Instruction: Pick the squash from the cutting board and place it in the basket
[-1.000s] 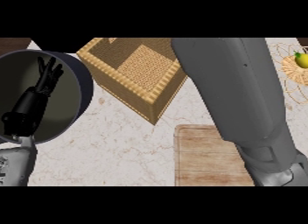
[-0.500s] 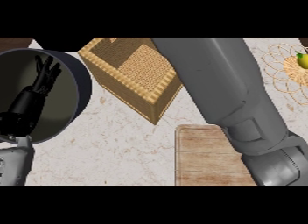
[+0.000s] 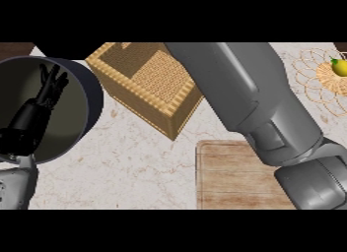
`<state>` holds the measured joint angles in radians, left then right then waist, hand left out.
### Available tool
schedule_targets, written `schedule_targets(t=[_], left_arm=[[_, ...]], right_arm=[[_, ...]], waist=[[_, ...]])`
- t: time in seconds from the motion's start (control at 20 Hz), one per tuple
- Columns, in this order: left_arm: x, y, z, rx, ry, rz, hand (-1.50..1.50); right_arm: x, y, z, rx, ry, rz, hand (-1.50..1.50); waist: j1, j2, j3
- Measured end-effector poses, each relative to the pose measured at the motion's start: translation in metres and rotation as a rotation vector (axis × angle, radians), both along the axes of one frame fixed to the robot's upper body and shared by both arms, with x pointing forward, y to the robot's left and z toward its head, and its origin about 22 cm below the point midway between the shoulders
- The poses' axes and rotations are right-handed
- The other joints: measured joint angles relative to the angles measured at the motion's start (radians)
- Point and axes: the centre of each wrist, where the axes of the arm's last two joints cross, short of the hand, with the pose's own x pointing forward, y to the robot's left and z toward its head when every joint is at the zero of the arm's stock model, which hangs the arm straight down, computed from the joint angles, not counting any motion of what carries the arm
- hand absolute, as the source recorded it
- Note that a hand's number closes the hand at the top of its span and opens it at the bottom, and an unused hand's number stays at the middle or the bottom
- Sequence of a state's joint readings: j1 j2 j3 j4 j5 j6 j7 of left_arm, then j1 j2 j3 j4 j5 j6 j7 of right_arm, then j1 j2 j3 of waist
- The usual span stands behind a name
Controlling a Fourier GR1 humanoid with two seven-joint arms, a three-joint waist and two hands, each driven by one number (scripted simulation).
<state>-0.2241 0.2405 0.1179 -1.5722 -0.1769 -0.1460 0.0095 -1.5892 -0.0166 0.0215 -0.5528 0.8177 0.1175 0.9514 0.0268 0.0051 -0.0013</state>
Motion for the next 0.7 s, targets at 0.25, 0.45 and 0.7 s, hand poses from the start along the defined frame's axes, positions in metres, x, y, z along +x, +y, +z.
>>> schedule_targets(t=[0.25,0.45,0.7], left_arm=[[0.002,-0.001,-0.005,-0.001,0.001,-0.001,0.00],[0.003,0.000,-0.005,-0.007,0.000,-0.008,0.00],[0.005,0.001,-0.003,-0.004,-0.003,0.001,0.00]], right_arm=[[0.004,0.002,-0.009,0.015,0.075,0.034,-1.50],[0.007,0.000,-0.014,0.078,0.094,0.055,-1.50],[0.006,-0.002,-0.008,0.215,-0.014,0.057,-1.50]], waist=[[0.000,0.001,0.000],[0.004,0.002,0.000],[0.002,0.002,0.000]])
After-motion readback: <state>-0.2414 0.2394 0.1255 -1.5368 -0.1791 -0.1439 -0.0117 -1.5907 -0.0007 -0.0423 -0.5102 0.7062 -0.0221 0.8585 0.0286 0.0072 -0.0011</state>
